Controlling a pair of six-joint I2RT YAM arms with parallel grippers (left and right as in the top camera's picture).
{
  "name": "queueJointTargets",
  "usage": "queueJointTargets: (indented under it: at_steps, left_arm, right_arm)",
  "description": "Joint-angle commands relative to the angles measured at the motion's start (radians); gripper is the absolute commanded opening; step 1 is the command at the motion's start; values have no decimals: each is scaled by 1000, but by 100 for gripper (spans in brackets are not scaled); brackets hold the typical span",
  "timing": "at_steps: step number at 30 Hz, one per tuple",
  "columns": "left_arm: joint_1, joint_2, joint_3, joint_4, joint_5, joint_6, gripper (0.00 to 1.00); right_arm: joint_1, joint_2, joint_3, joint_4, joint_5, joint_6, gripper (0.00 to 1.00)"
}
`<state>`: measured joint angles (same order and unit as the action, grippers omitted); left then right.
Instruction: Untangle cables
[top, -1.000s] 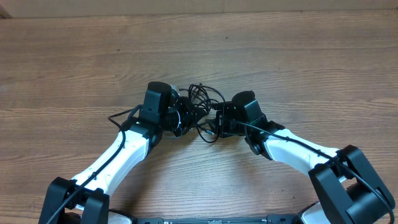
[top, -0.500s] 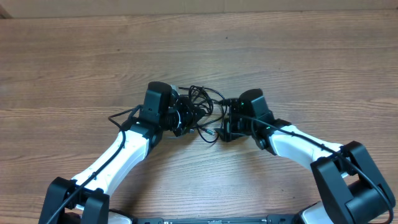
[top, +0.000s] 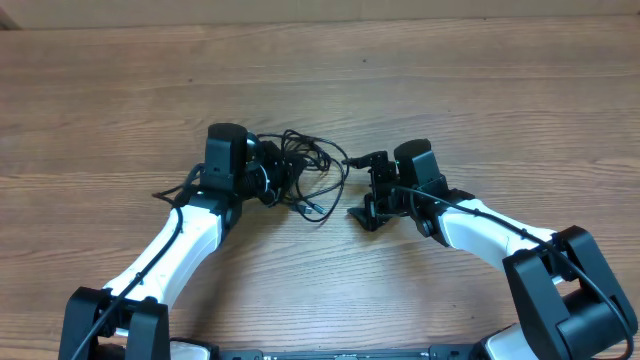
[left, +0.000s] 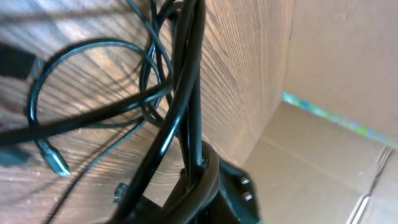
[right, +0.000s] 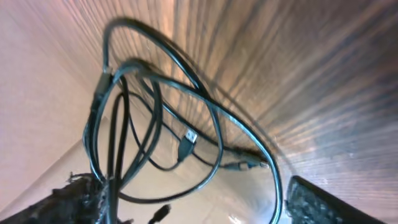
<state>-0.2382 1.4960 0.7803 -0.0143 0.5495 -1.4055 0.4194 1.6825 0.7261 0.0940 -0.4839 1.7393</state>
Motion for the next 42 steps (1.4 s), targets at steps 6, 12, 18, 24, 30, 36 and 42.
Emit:
queueJointTargets:
  at_steps: [6,12,18,24,30,36,42]
  left_arm:
    - [2,-17,6,-24,-85,-182,4]
    - [2,-16,6,-136,-126,-463,4]
    - [2,-16,6,-109,-102,-555,5]
    - [2,-16,6,-113,-95,-555,5]
    - [2,-16,6,-113,-69,-555,4]
    - [2,-16,6,-113,-58,-555,4]
    - [2,-16,6,-113,-38,-555,4]
  right_arm:
    - [19,11,4,5,-93,80,55]
    - [55,28,4,75,-67,229,54]
    - [89,35,4,129,15,257,54]
    - [103,55,4,141,66,352,53]
    - [103,116,5,270,72,363,51]
    - [103,145,13,291,91,413,47]
    - [103,147,23,298,154,416,46]
